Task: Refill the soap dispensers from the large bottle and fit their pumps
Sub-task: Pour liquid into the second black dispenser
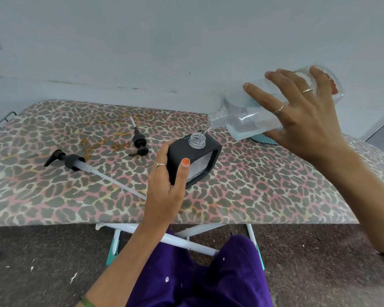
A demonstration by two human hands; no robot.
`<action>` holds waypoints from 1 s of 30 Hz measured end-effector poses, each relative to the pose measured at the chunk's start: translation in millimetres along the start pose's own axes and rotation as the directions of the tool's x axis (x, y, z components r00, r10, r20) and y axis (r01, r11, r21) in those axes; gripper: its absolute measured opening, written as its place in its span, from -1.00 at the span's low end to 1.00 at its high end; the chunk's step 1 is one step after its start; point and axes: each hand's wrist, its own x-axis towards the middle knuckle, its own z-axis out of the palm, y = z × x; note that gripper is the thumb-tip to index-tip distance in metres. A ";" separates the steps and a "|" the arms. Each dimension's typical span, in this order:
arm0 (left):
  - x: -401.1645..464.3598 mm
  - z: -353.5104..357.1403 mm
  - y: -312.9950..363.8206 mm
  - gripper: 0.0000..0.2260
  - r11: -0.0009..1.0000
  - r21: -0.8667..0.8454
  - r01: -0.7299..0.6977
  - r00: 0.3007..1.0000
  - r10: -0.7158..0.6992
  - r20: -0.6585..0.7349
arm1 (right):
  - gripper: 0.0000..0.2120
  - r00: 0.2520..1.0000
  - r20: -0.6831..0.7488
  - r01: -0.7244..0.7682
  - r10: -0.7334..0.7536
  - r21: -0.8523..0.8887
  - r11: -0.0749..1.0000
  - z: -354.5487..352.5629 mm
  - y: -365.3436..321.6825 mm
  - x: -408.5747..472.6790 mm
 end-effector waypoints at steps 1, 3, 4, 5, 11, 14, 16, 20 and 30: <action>-0.1 0.0 -0.2 -0.44 1.000 -0.003 0.001 1.000 -0.001 -0.004 | -0.30 1.000 -0.002 0.001 -0.001 -0.004 1.000 -0.1 0.2 0.2; -0.2 -0.2 -1.4 -0.36 1.000 -0.006 0.006 1.000 -0.006 -0.010 | -0.28 1.000 -0.007 0.003 -0.003 -0.011 1.000 -0.3 0.3 0.5; -0.3 -0.3 -1.7 -0.32 1.000 -0.004 0.009 1.000 -0.009 -0.010 | -0.28 1.000 -0.010 0.004 -0.004 -0.015 1.000 -0.4 0.3 0.5; -0.5 -0.4 -2.1 -0.31 1.000 -0.001 0.006 1.000 -0.006 -0.010 | -0.28 1.000 -0.013 0.006 -0.007 -0.018 1.000 -0.5 0.3 0.5; -1.3 0.0 -0.1 -0.37 1.000 0.004 -0.001 1.000 0.001 -0.004 | -0.32 1.000 -0.010 0.019 -0.019 -0.020 1.000 -1.2 0.4 1.4; -0.6 0.1 -1.0 -0.35 1.000 0.001 0.000 1.000 0.000 -0.004 | -0.29 1.000 -0.002 0.019 -0.019 -0.028 0.999 -0.8 0.3 1.6; -0.7 -0.1 -1.7 -0.37 1.000 0.002 -0.005 1.000 0.005 -0.007 | -0.29 1.000 0.001 0.021 -0.021 -0.031 0.999 -0.5 0.5 2.0; -0.9 -1.2 1.4 -0.45 1.000 0.010 -0.005 1.000 0.006 -0.003 | -0.29 1.000 -0.006 0.026 -0.026 -0.047 0.999 0.1 0.1 2.4; -0.4 -1.1 1.5 -0.49 1.000 0.011 -0.004 1.000 0.004 0.009 | -0.33 0.999 -0.013 0.049 -0.050 -0.059 0.997 1.5 0.2 5.8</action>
